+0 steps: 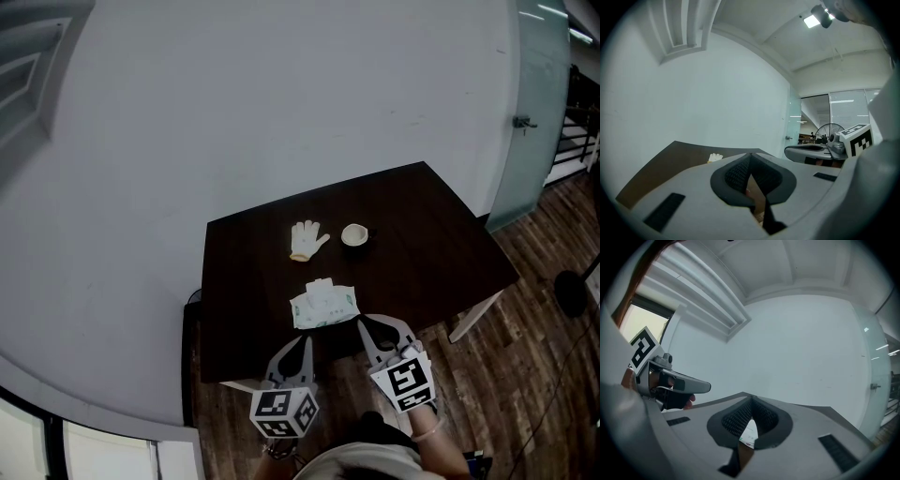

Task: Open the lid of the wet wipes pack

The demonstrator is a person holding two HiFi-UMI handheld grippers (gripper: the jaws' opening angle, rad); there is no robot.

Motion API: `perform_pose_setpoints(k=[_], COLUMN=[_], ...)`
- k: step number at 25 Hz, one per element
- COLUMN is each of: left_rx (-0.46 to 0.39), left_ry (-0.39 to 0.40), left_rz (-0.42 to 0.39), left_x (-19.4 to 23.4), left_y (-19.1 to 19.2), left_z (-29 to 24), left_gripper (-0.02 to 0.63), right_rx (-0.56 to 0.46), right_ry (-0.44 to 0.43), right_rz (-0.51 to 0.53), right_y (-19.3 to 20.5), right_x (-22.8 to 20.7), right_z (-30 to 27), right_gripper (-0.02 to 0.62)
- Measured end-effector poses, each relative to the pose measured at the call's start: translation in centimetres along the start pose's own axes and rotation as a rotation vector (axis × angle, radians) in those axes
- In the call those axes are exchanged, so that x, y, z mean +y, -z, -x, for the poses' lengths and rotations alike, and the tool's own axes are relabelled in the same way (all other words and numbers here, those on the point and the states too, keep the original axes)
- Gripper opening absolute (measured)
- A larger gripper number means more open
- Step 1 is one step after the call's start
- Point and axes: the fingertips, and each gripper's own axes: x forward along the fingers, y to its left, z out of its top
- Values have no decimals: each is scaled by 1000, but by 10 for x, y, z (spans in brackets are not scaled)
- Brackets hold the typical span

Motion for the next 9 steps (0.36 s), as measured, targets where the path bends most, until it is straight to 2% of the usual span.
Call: perform_pose_setpoints(k=[9], left_rx=[7], left_ry=[8], left_rz=[-2], left_x=[-6], left_y=[4], left_z=[-16], left_gripper=[14], right_rx=[-1], right_ry=[-1], right_rz=[-5], right_y=[3], right_x=[-14], right_z=[-5], right_gripper=[5])
